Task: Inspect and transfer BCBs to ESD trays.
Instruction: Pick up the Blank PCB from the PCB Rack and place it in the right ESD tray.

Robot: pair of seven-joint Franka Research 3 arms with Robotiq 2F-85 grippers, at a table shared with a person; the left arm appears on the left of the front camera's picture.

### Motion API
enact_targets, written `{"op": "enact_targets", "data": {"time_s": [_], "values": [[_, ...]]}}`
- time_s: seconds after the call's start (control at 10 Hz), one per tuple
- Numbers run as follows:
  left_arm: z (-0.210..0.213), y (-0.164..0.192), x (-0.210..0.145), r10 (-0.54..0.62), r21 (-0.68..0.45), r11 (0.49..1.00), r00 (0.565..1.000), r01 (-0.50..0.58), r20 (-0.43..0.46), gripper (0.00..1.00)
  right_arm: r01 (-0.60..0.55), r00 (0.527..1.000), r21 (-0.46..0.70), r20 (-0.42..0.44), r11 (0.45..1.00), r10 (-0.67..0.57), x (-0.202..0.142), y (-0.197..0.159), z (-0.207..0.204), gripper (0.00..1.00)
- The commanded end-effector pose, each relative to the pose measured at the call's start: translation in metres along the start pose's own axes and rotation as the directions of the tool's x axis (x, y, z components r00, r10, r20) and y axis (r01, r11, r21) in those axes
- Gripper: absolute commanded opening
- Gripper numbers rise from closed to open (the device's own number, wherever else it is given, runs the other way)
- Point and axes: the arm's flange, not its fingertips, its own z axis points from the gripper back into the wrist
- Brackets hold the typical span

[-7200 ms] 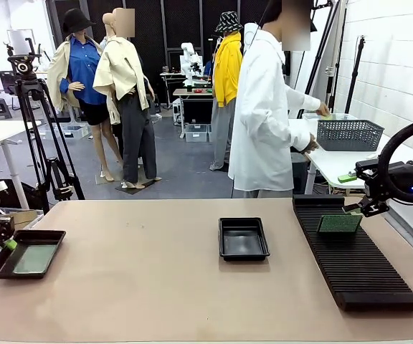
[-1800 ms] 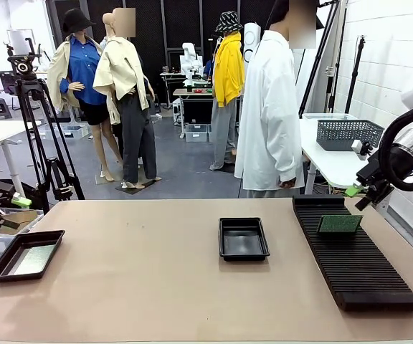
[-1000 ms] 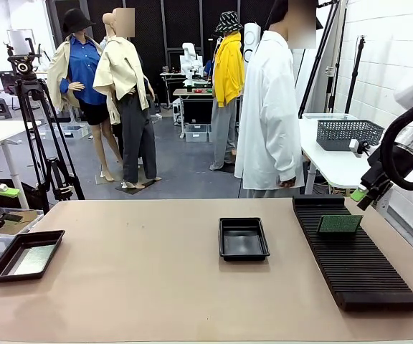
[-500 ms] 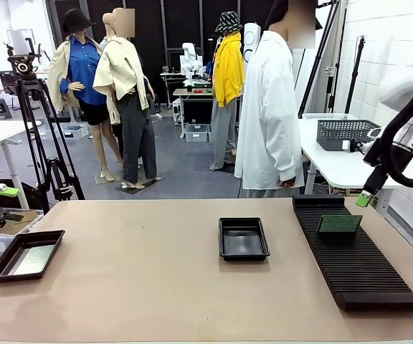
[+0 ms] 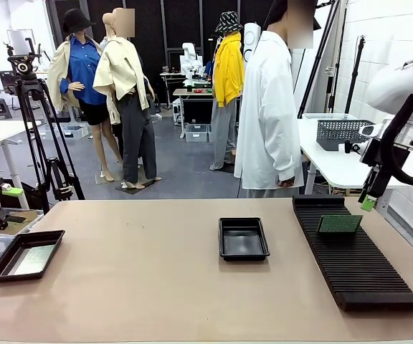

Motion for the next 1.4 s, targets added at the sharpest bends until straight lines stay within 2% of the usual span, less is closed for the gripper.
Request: {"op": "enact_targets", "data": {"time_s": [0.0, 0.2, 0.5, 0.7, 0.8, 1.0, 1.3], "values": [[-0.006, 0.001, 0.005, 0.043, -0.013, 0.999, 0.999, -0.042, 0.008, 1.00, -0.096, 0.994, -0.101, -0.062, 0.990, 0.090, 0.007, -0.002, -0.008, 1.00], [-0.008, 0.004, 0.007, 0.029, -0.027, 0.999, 0.999, -0.030, -0.033, 1.00, -0.179, 0.980, -0.220, -0.120, 0.959, 0.156, 0.021, -0.009, -0.008, 1.00], [-0.005, 0.004, 0.001, 0.033, -0.006, 0.999, 0.999, -0.033, -0.010, 1.00, -0.262, 0.961, -0.306, -0.164, 0.915, 0.221, 0.033, -0.026, -0.005, 1.00], [-0.005, 0.004, 0.001, 0.033, -0.006, 0.999, 0.999, -0.033, -0.010, 1.00, -0.339, 0.933, -0.311, -0.232, 0.888, 0.275, 0.039, -0.044, 0.000, 1.00], [-0.005, 0.004, 0.001, 0.033, -0.006, 0.999, 0.999, -0.033, -0.010, 1.00, -0.370, 0.920, -0.275, -0.242, 0.887, 0.309, 0.043, -0.052, 0.001, 1.00], [-0.005, 0.004, 0.001, 0.033, -0.006, 0.999, 0.999, -0.033, -0.010, 1.00, -0.381, 0.915, -0.246, -0.240, 0.891, 0.325, 0.044, -0.060, -0.002, 1.00], [-0.005, 0.004, 0.001, 0.033, -0.006, 0.999, 0.999, -0.033, -0.010, 1.00, -0.371, 0.922, -0.256, -0.215, 0.893, 0.321, 0.046, -0.053, -0.014, 1.00]]}}
